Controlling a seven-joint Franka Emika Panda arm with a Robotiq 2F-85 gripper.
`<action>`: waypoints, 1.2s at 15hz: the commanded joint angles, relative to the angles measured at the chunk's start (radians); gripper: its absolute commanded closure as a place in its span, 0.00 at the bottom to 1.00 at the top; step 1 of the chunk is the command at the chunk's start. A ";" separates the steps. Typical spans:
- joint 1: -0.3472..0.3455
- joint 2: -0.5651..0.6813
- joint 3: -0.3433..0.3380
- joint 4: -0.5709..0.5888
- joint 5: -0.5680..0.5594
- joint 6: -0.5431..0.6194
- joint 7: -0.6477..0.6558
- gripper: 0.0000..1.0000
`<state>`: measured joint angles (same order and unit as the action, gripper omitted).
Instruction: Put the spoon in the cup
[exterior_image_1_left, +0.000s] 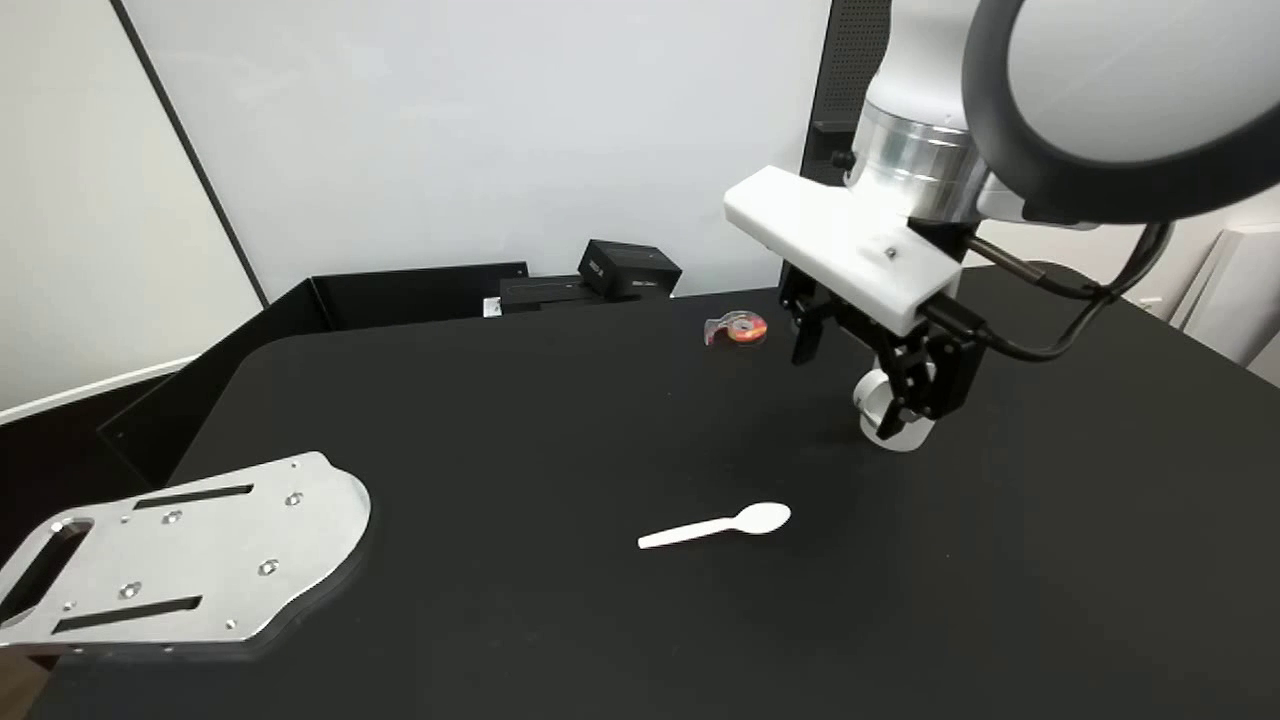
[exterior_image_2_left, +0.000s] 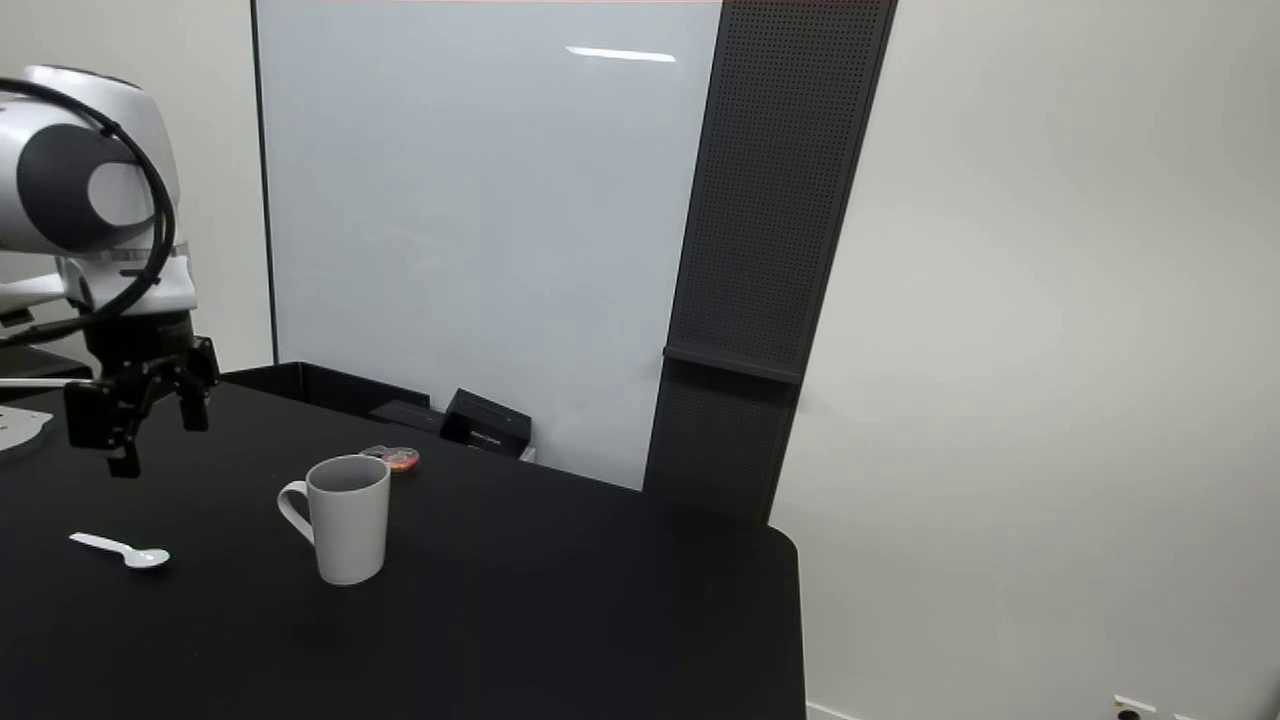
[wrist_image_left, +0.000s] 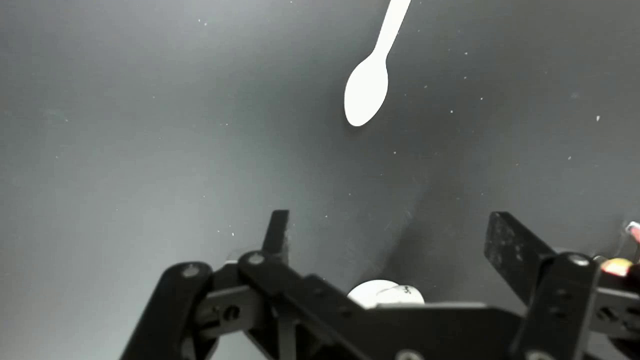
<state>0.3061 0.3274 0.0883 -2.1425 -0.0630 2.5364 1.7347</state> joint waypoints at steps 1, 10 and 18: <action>0.063 0.058 -0.062 0.048 -0.050 0.003 0.232 0.00; 0.115 0.198 -0.075 0.136 -0.113 -0.125 0.315 0.00; 0.141 0.295 -0.065 0.232 -0.125 -0.112 0.315 0.00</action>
<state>0.4323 0.5770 0.0217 -1.9804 -0.1851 2.4425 2.0367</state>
